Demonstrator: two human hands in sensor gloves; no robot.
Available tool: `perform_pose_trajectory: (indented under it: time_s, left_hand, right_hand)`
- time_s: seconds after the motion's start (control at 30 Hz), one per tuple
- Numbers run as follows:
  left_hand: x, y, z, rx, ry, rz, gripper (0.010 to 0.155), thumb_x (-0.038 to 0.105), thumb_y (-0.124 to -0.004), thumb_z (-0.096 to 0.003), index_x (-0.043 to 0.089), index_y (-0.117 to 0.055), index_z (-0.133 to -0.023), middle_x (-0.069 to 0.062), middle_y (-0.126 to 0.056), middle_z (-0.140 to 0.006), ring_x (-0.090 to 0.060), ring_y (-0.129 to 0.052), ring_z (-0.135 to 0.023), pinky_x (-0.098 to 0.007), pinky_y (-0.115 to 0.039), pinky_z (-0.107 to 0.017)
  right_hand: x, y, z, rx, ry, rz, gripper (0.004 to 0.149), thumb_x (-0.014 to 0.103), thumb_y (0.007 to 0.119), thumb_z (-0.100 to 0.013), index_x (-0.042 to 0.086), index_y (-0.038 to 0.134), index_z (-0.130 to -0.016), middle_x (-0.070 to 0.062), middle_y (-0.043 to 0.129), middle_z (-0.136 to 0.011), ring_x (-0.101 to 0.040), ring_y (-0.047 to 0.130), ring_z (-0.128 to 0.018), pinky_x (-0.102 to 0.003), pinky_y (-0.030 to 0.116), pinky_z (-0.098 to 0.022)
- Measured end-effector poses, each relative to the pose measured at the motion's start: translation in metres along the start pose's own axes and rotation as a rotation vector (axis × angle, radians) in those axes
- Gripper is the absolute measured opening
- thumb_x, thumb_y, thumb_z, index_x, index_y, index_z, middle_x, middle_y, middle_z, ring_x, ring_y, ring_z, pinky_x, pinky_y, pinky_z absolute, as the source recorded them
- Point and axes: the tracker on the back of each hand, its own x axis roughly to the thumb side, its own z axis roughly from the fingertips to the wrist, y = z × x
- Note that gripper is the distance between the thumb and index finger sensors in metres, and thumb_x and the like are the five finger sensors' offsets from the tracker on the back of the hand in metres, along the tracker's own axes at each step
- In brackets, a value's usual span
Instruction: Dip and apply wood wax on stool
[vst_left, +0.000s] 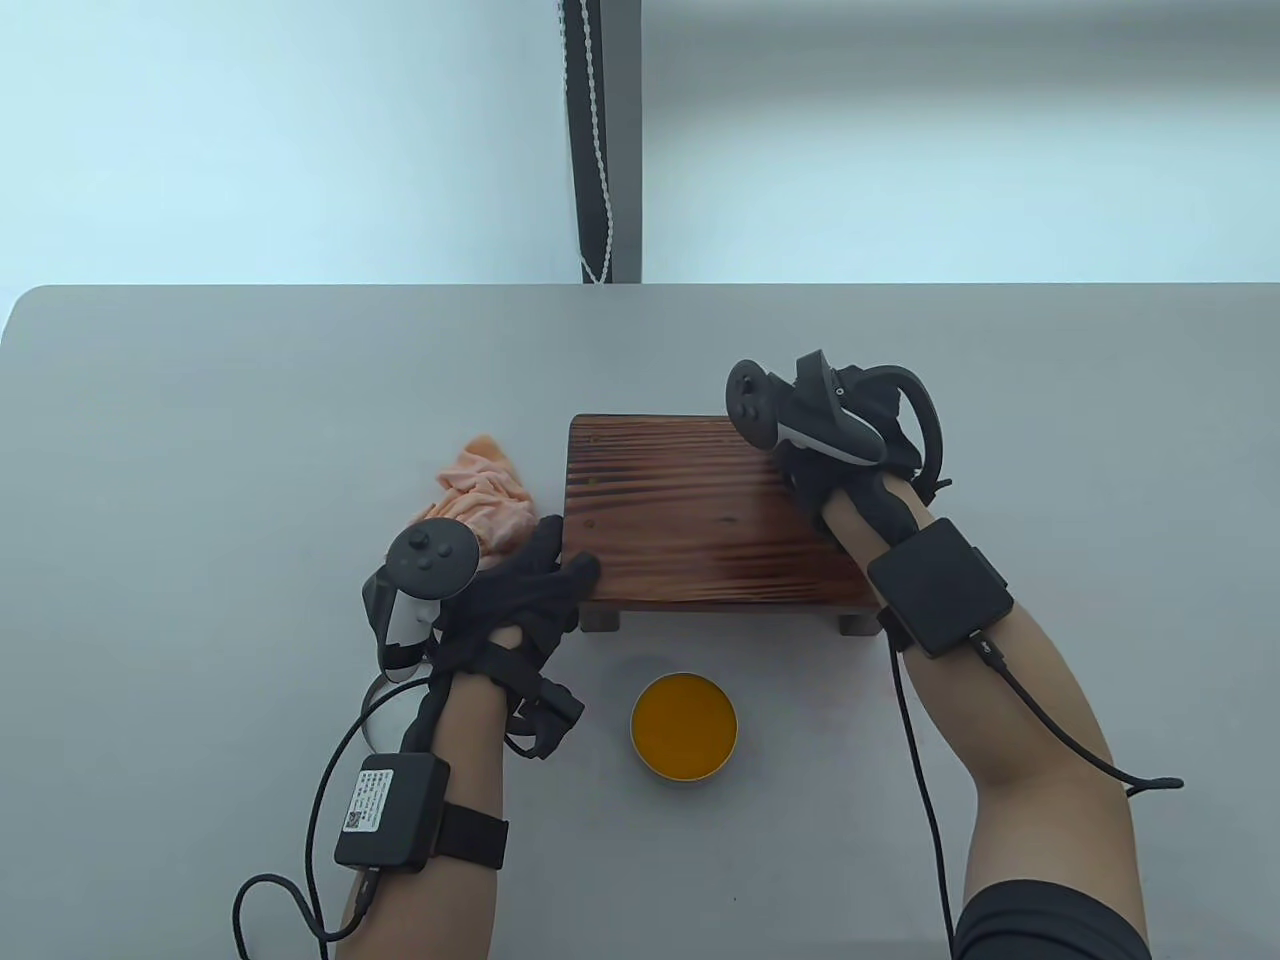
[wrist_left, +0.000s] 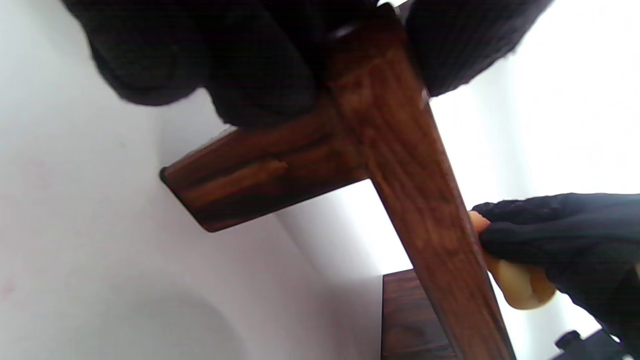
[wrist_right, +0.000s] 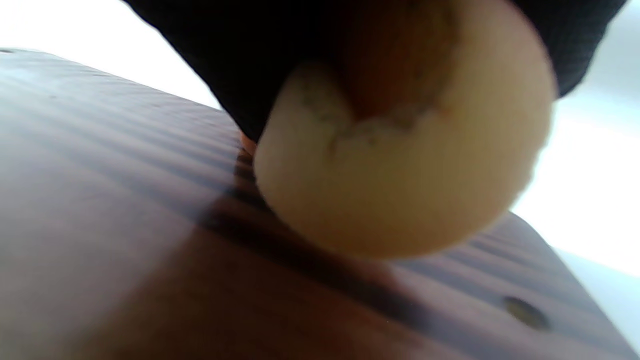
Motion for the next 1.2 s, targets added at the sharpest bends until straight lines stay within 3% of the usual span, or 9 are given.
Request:
perform_pose_trajectory:
  time_s: [0.07,0.23,0.47,0.67,0.8,0.9,1.1,1.2]
  left_hand:
    - [0.001,0.0,0.0,0.002,0.0,-0.005,0.086,0.046,-0.082,-0.057,-0.004,-0.048,-0.118,-0.03,-0.081,-0.088,-0.035,-0.099,-0.06,-0.062,-0.087,-0.048]
    - [0.001,0.001,-0.001,-0.011,0.004,-0.014,0.085,0.046,-0.082,-0.0571,-0.004,-0.049,-0.118,-0.03,-0.082,-0.088,-0.035,-0.099,-0.061,-0.062,-0.087,-0.048]
    - [0.0,0.0,-0.001,-0.001,-0.002,-0.004,0.086,0.046,-0.082,-0.057,-0.004,-0.049,-0.118,-0.03,-0.082,-0.088,-0.035,-0.099,-0.06,-0.062,-0.087,-0.048]
    - [0.001,0.001,0.0,-0.01,0.006,-0.015,0.085,0.046,-0.082,-0.0571,-0.004,-0.049,-0.118,-0.03,-0.082,-0.088,-0.036,-0.099,-0.06,-0.063,-0.087,-0.048]
    - [0.0,0.0,0.001,-0.006,0.0,0.0,0.085,0.046,-0.082,-0.057,-0.004,-0.05,-0.118,-0.03,-0.082,-0.087,-0.035,-0.099,-0.06,-0.063,-0.087,-0.048]
    - [0.0,0.001,0.0,-0.004,-0.005,-0.001,0.085,0.046,-0.083,-0.0569,-0.004,-0.05,-0.118,-0.03,-0.082,-0.087,-0.036,-0.099,-0.06,-0.063,-0.087,-0.048]
    - [0.001,0.002,0.0,-0.011,0.002,-0.002,0.085,0.046,-0.083,-0.0568,-0.004,-0.05,-0.118,-0.03,-0.082,-0.087,-0.036,-0.1,-0.06,-0.063,-0.087,-0.049]
    - [0.001,0.001,0.0,-0.008,-0.002,0.0,0.085,0.045,-0.083,-0.0571,-0.004,-0.05,-0.118,-0.031,-0.082,-0.087,-0.036,-0.099,-0.06,-0.063,-0.087,-0.049]
  right_hand:
    - [0.005,-0.001,0.004,-0.009,-0.032,-0.042,0.038,0.019,0.099,-0.046,0.011,0.098,-0.083,-0.029,0.097,-0.073,-0.044,0.101,-0.056,-0.07,0.083,-0.05]
    - [-0.004,0.009,-0.012,-0.122,0.059,0.04,0.037,0.02,0.097,-0.047,0.017,0.096,-0.083,-0.027,0.098,-0.076,-0.044,0.102,-0.058,-0.069,0.083,-0.05]
    - [0.003,0.002,0.01,-0.026,-0.036,0.055,0.038,0.019,0.098,-0.046,0.011,0.098,-0.083,-0.028,0.098,-0.074,-0.044,0.101,-0.057,-0.07,0.083,-0.05]
    - [-0.016,0.01,-0.011,-0.086,0.079,0.006,0.037,0.019,0.096,-0.047,0.017,0.096,-0.084,-0.027,0.097,-0.077,-0.044,0.101,-0.058,-0.069,0.083,-0.05]
    - [-0.01,0.008,0.001,-0.046,0.047,0.078,0.037,0.018,0.097,-0.046,0.013,0.096,-0.084,-0.028,0.097,-0.075,-0.044,0.101,-0.057,-0.07,0.083,-0.05]
    - [-0.003,0.004,0.011,-0.022,-0.02,0.032,0.038,0.018,0.098,-0.046,0.011,0.098,-0.083,-0.029,0.098,-0.074,-0.044,0.101,-0.057,-0.07,0.083,-0.05]
    - [-0.026,0.011,-0.012,-0.062,0.089,0.013,0.037,0.019,0.097,-0.047,0.017,0.096,-0.084,-0.027,0.098,-0.076,-0.043,0.102,-0.058,-0.069,0.083,-0.05]
    - [-0.028,0.01,-0.004,-0.018,0.08,0.049,0.038,0.019,0.097,-0.047,0.014,0.096,-0.084,-0.028,0.097,-0.075,-0.043,0.102,-0.057,-0.069,0.083,-0.05]
